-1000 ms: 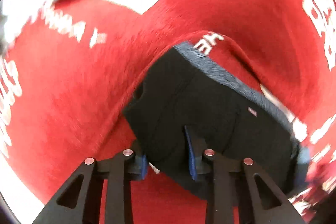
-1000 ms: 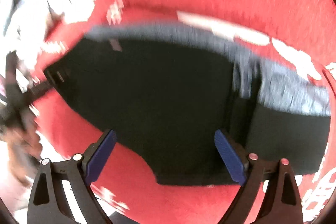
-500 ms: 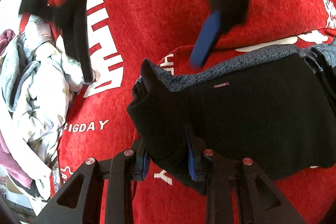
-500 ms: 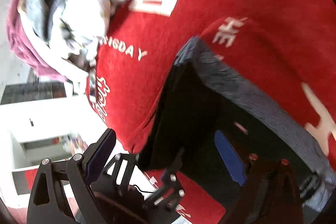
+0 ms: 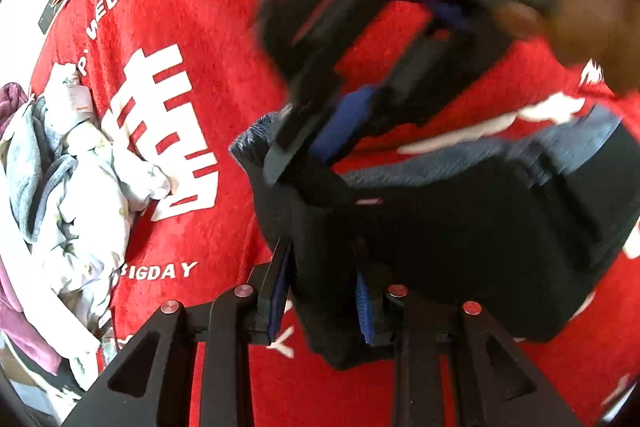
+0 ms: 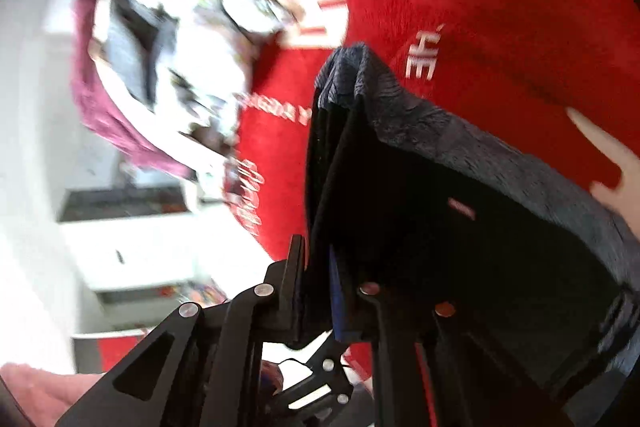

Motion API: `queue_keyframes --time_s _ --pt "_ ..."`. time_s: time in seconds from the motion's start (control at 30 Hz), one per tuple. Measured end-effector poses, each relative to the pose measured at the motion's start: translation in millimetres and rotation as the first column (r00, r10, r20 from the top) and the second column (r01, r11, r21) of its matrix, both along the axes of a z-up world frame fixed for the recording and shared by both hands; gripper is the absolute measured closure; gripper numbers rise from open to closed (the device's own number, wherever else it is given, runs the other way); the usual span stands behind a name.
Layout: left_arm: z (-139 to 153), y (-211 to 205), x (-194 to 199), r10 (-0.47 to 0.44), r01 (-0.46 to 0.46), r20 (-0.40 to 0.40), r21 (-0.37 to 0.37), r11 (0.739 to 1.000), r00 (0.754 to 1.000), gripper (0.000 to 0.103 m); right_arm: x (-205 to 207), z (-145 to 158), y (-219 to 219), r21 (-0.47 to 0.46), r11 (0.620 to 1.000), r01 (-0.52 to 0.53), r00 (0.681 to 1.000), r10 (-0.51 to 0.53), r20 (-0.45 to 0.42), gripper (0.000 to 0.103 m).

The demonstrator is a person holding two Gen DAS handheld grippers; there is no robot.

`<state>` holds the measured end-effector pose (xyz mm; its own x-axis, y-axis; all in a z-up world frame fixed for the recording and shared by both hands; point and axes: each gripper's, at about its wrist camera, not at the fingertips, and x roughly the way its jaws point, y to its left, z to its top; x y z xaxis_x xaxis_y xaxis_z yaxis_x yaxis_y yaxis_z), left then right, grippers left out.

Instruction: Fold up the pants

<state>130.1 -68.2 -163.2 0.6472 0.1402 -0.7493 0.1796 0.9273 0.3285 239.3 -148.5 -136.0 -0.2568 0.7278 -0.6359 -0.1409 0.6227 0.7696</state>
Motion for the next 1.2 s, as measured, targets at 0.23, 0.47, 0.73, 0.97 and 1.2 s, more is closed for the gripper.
queue_keyframes --time_s 0.23,0.47,0.73,0.97,1.2 --pt "7 -54 -6 -0.096 0.094 0.050 0.036 0.995 0.994 0.073 -16 26 -81 0.046 0.990 0.130 0.991 -0.131 0.014 0.089" --pt "-14 -51 4 -0.060 0.060 -0.001 0.073 0.996 0.998 0.073 -9 12 -81 -0.008 0.997 0.082 0.996 -0.081 0.034 0.081" --pt "-12 -43 2 -0.028 0.027 0.017 0.027 0.999 0.999 0.073 8 -16 -77 0.102 0.988 0.118 0.992 -0.114 -0.051 0.031" --pt "-7 -47 0 -0.029 0.028 0.012 0.017 0.999 1.000 0.073 8 -31 -32 0.034 0.996 0.077 0.996 -0.075 -0.052 0.088" --pt "31 -98 -20 -0.158 0.160 0.051 -0.039 0.986 0.986 0.073 -19 16 -102 0.143 0.978 0.152 0.987 -0.158 0.028 0.088"
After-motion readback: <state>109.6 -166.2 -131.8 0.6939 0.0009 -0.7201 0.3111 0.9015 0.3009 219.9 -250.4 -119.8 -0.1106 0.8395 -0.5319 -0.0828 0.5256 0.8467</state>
